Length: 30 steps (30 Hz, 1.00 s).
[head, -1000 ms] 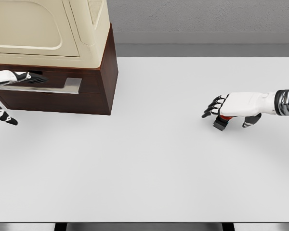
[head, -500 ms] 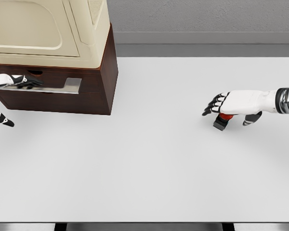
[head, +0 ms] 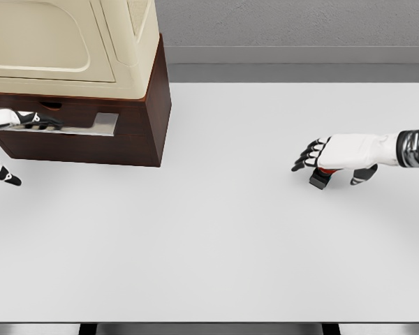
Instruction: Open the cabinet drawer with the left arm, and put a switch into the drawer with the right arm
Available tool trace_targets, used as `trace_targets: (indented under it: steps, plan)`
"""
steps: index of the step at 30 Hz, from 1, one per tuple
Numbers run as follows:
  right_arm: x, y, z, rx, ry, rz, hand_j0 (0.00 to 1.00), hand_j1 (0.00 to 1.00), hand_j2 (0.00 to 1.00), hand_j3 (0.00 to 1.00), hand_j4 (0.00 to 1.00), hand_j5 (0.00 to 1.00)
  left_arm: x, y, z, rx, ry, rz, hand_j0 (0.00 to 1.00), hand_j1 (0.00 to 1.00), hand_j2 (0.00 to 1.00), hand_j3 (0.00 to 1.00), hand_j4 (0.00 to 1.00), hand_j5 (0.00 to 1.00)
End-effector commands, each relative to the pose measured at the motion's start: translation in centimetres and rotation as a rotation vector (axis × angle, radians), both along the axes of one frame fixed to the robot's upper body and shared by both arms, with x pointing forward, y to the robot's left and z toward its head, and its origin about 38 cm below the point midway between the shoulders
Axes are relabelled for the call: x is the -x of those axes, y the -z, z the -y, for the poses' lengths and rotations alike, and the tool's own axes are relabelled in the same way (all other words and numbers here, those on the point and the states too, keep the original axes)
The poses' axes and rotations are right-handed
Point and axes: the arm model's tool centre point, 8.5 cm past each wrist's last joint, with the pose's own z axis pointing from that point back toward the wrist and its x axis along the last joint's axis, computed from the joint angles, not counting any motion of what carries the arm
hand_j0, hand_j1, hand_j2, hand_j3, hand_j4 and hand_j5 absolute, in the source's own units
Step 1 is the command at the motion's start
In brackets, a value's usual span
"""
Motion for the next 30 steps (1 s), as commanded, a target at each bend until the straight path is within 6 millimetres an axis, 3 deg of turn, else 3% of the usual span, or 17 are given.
trace_targets:
  steps: [1,14,30]
  plan:
    - [0.0,0.1,0.0,-0.004,0.002,-0.004,1.00,1.00,1.00,1.00,1.00,1.00,0.2,0.1,0.2,0.005,0.012,-0.007,1.00,1.00,1.00,1.00,1.00,1.00]
    - [-0.5,-0.9,-0.6,-0.027,-0.003,0.019,1.00,1.00,1.00,1.00,1.00,1.00,1.4,0.1,0.3,0.023,0.031,-0.027,1.00,1.00,1.00,1.00,1.00,1.00]
    - [-0.3,-0.6,-0.5,-0.023,-0.002,0.011,1.00,1.00,1.00,1.00,1.00,1.00,2.6,-0.5,-0.3,0.040,0.052,-0.021,1.00,1.00,1.00,1.00,1.00,1.00]
